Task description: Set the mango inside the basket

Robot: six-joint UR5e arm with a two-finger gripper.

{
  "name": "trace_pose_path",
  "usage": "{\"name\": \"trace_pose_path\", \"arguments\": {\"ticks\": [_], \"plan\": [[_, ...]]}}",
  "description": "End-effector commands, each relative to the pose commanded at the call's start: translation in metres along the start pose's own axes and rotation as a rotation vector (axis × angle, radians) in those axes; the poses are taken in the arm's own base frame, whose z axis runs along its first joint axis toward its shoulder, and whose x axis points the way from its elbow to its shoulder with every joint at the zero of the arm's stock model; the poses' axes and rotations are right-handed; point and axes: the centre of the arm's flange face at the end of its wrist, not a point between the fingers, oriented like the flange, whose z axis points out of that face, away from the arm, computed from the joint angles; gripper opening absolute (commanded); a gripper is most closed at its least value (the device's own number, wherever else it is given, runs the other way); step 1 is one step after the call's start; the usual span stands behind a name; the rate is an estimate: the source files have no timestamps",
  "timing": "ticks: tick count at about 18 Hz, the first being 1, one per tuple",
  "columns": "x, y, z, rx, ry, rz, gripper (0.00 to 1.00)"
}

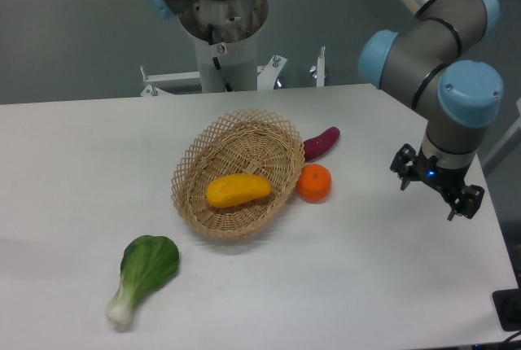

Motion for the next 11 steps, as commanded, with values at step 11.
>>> {"name": "trace_pose_path", "arguments": {"ticks": [11], "plan": [[0.0022,-0.0009,0.0033,0.000,0.006,-0.001,1.00]]}}
